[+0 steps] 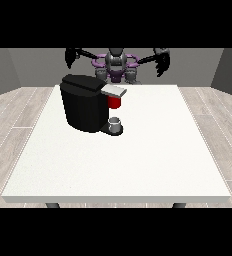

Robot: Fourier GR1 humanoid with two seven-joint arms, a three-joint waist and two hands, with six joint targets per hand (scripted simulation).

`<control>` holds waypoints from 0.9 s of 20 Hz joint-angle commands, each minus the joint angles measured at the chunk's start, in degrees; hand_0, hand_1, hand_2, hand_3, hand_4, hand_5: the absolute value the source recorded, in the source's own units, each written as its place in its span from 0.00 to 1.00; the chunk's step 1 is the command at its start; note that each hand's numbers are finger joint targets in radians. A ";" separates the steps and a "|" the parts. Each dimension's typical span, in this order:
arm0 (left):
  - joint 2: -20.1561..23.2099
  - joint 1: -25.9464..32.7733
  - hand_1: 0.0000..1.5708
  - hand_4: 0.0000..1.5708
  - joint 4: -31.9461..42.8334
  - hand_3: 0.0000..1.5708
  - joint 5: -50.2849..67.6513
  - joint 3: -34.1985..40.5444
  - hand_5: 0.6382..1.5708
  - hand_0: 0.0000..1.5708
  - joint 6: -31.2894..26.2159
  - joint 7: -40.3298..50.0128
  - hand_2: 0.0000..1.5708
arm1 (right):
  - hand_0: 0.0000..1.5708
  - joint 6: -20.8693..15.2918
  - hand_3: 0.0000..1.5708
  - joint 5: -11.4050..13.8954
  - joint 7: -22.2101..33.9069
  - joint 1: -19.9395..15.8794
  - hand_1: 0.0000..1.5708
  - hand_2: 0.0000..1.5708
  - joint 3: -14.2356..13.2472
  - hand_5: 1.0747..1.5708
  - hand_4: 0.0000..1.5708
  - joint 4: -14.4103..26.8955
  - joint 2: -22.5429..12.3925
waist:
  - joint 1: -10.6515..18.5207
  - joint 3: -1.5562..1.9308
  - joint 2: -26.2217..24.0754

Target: Insert the coffee pod into the coffee machine and close the lid

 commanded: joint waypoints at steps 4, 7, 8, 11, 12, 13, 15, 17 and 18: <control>-3.21 7.94 0.00 0.27 -3.95 0.00 2.47 -1.35 1.00 0.00 -1.31 2.95 0.00 | 0.00 4.24 0.00 1.04 1.57 0.69 0.00 0.00 1.56 1.00 0.16 -2.35 -3.74 | 5.03 0.07 -4.92; -3.25 5.87 0.00 0.25 -8.43 0.00 6.63 -2.13 1.00 0.00 -3.69 4.97 0.00 | 0.00 4.08 0.00 -0.22 2.38 -6.09 0.00 0.00 -2.70 1.00 0.00 -0.15 -6.68 | 6.99 0.07 -0.57; -3.27 9.37 0.00 0.22 -7.63 0.00 8.28 -4.81 1.00 0.00 -2.16 3.21 0.00 | 0.00 5.33 0.00 -2.16 6.61 -7.49 0.00 0.00 -3.75 1.00 0.00 0.37 -7.15 | 6.64 0.06 -2.55; -3.29 8.18 0.00 0.29 -12.09 0.00 9.76 -6.94 1.00 0.00 -2.40 6.39 0.00 | 0.00 3.11 0.00 -2.40 5.11 -10.57 0.00 0.00 -6.00 1.00 0.00 3.95 -6.96 | 9.07 0.08 1.50; -3.30 9.08 0.00 0.26 -12.74 0.00 11.15 -9.65 1.00 0.00 -1.21 5.84 0.00 | 0.00 4.36 0.00 -3.15 4.57 -11.11 0.00 0.00 -7.49 1.00 0.07 6.65 -8.67 | 10.18 0.09 1.71; -3.30 10.25 0.00 0.25 -14.17 0.00 11.37 -10.36 1.00 0.00 -2.25 6.99 0.00 | 0.00 3.63 0.00 -3.54 6.39 -11.50 0.00 0.00 -6.63 1.00 0.11 6.43 -6.73 | 10.53 0.08 0.69; -3.31 10.01 0.00 0.25 -17.37 0.00 11.90 -8.56 1.00 0.00 -3.21 9.04 0.00 | 0.00 6.02 0.00 -6.92 5.73 -11.79 0.00 0.00 -8.84 1.00 0.00 6.53 -7.68 | 10.29 0.08 2.05; -1.71 10.86 0.00 0.25 -18.12 0.00 12.45 -7.56 1.00 0.00 -4.20 6.87 0.00 | 0.00 6.57 0.00 -9.26 9.23 -15.74 0.00 0.00 -10.85 1.00 0.12 7.16 -8.95 | 10.62 0.07 4.58; -3.29 13.54 0.00 0.23 -19.01 0.00 12.43 -12.32 1.00 0.00 -0.49 4.77 0.00 | 0.00 6.60 0.00 -8.86 7.80 -16.06 0.00 0.00 -10.61 1.00 0.06 9.50 -8.73 | 11.09 0.07 5.68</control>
